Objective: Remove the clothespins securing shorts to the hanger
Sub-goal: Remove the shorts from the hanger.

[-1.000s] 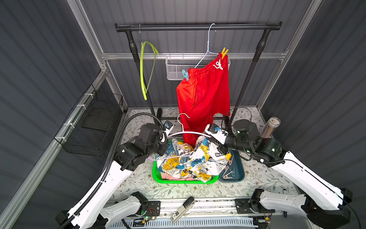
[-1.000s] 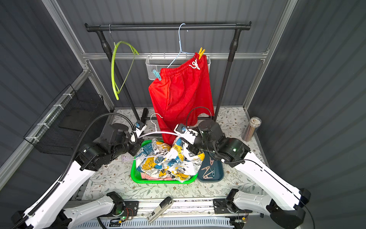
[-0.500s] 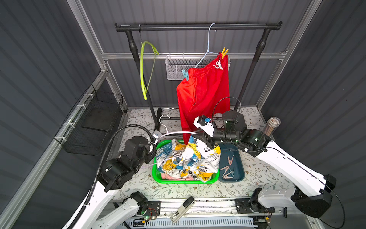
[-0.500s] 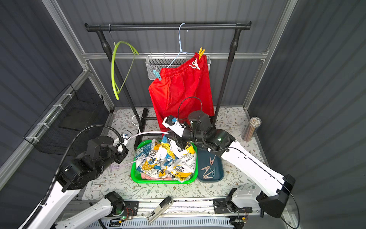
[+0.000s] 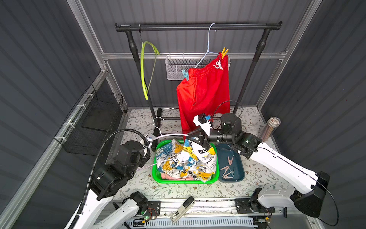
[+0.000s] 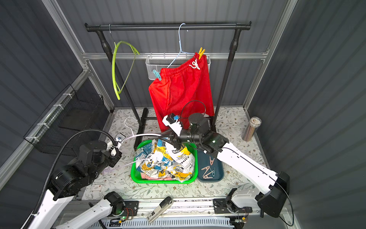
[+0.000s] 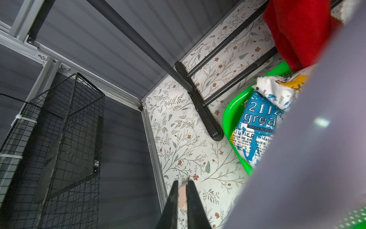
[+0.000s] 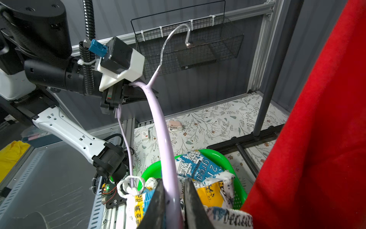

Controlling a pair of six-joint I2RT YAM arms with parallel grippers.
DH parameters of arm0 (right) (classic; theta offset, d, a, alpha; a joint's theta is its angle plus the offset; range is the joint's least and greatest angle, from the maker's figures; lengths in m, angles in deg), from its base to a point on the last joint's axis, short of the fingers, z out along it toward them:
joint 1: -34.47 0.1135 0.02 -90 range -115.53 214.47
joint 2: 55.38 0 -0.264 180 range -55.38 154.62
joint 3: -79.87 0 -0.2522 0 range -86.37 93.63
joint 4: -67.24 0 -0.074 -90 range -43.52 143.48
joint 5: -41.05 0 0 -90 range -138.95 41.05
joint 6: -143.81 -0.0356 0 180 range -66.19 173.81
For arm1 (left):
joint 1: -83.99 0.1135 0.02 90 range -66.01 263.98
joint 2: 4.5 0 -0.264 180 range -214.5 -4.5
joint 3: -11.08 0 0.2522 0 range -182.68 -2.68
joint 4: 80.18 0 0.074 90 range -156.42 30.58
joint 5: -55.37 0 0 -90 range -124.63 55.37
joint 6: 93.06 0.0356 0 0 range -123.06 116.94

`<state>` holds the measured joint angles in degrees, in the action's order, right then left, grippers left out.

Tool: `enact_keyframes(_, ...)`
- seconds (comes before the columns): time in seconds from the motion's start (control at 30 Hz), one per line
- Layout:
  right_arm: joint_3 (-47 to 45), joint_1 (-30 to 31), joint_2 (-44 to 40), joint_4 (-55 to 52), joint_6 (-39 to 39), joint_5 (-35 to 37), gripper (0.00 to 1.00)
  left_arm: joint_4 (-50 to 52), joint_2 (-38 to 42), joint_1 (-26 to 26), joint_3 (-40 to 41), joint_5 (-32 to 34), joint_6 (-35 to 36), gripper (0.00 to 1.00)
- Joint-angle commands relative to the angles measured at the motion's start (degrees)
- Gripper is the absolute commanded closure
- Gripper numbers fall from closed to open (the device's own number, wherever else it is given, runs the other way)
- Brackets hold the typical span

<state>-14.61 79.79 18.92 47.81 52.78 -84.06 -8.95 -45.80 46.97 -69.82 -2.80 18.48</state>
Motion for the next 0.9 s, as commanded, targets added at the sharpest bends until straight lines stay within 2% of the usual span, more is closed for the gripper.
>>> enact_keyframes(0.0, -1.8, -1.3, -1.0, 12.8, -9.4, -0.8, 0.86, -7.3, 0.5, 0.3, -1.7, -1.6, -7.9, 1.00)
enact_keyframes(0.2, -3.2, -2.9, -1.2, 16.3, -13.6, -3.9, 0.89, -8.0, 0.0, 0.3, -1.6, -2.0, -8.4, 1.00)
enact_keyframes(0.27, -3.3, -3.0, -0.9, 16.6, -14.3, -4.6, 0.87, -8.2, -0.1, 0.2, -1.8, -2.0, -8.4, 1.00)
enact_keyframes(0.37, -3.3, -3.0, -0.6, 17.5, -15.8, -5.2, 0.79, -8.5, -0.2, 0.2, -1.9, -2.2, -8.4, 1.00)
enact_keyframes(0.6, -4.1, -3.0, -0.2, 20.3, -18.3, -5.9, 0.77, -8.2, -0.4, 0.3, -2.3, -2.3, -8.2, 1.00)
enact_keyframes(0.87, -5.6, -3.6, 0.1, 25.4, -22.3, -7.4, 0.82, -8.1, -0.3, 0.3, -2.0, -2.4, -8.3, 1.00)
